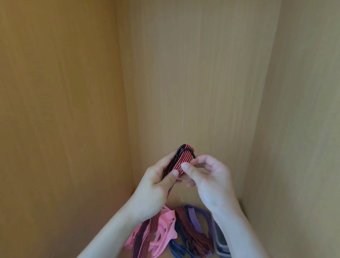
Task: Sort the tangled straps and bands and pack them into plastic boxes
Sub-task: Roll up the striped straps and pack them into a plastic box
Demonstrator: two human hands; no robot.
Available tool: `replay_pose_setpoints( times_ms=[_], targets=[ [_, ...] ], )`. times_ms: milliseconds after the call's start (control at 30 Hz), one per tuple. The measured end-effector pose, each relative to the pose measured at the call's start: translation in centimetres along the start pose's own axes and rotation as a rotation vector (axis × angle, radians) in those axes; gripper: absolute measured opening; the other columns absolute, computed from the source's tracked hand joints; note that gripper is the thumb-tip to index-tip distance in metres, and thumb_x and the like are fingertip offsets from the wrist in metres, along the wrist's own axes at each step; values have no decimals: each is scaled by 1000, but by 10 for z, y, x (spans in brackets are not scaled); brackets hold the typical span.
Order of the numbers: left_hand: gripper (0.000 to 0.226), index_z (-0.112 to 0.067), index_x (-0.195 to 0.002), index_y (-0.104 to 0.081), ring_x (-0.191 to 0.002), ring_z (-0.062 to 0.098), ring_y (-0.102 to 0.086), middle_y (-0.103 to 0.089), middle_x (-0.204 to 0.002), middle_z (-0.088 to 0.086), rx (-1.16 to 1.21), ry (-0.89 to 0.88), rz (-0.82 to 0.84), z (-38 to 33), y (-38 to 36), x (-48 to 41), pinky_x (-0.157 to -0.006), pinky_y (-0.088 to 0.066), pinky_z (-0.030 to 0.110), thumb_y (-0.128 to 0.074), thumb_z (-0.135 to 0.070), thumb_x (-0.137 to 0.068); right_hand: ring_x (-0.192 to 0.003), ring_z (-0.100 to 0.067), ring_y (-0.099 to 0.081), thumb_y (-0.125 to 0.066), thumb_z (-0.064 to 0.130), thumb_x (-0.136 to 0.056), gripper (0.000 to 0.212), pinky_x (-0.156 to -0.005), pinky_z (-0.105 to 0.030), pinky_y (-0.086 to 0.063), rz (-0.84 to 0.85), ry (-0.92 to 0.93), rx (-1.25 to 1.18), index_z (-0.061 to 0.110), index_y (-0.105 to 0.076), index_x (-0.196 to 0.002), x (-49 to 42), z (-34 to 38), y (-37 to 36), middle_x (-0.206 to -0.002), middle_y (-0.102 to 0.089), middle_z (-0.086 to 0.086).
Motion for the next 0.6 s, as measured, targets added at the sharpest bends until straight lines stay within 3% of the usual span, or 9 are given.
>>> replay_pose_setpoints(
  times_ms=[100, 167, 267, 367, 500, 600],
  targets=[
    [40, -25, -138, -56, -101, 14, -65, -70, -118, -7, -27, 25, -42, 3, 1, 1, -90, -54, 32, -44, -7, -104, -55, -2, -59, -85, 7, -77, 20, -54, -11, -45, -39, 39, 98, 15, -67, -74, -6, -1, 2, -67, -67, 4],
    [41, -27, -137, -55, -83, 10, -59, -69, -97, -14, -23, 48, -57, 5, 2, 1, -78, -52, 27, -42, -6, -105, -63, 2, -54, -88, 9, -72, 28, -64, -11, -44, -70, 68, 175, 22, -68, -87, -8, 0, 4, -81, -66, 7],
    [40, -25, -137, -55, -71, 4, -52, -66, -82, -19, -11, 71, -43, 5, 0, 2, -66, -46, 19, -41, -5, -106, -99, -3, -64, -85, 7, -77, 50, -89, -29, -50, 28, 129, 206, 33, -66, -114, -8, 4, 0, -111, -69, 10],
    [39, -22, -136, -55, -72, 7, -53, -66, -86, -14, 7, 110, -42, 4, -2, 4, -67, -47, 22, -43, -2, -105, -114, -8, -62, -79, 5, -82, 46, -101, -41, -48, 111, 206, 266, 39, -70, -111, -4, 10, -2, -116, -71, 15],
    [27, -10, -127, -55, -72, 11, -57, -64, -85, 6, 57, 203, -55, 11, 3, 8, -68, -49, 22, -47, -1, -103, -107, -16, -67, -80, -2, -79, 42, -99, -38, -51, 78, 193, 245, 33, -73, -100, -4, 9, 3, -105, -75, 11],
    [25, -8, -127, -58, -65, 16, -56, -66, -82, 10, 38, 229, 8, 10, 2, 10, -64, -48, 25, -47, -7, -104, -91, -13, -72, -78, -9, -77, 41, -79, -23, -57, 100, 161, 150, 26, -74, -97, -3, 8, 4, -95, -78, 4]
  ],
)
Point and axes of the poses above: each hand's wrist, its own x-axis away from the middle knuckle, its own y-axis out of the back of the hand, z = x × y, the point moved 6 cm from there along -x, towards the middle knuckle
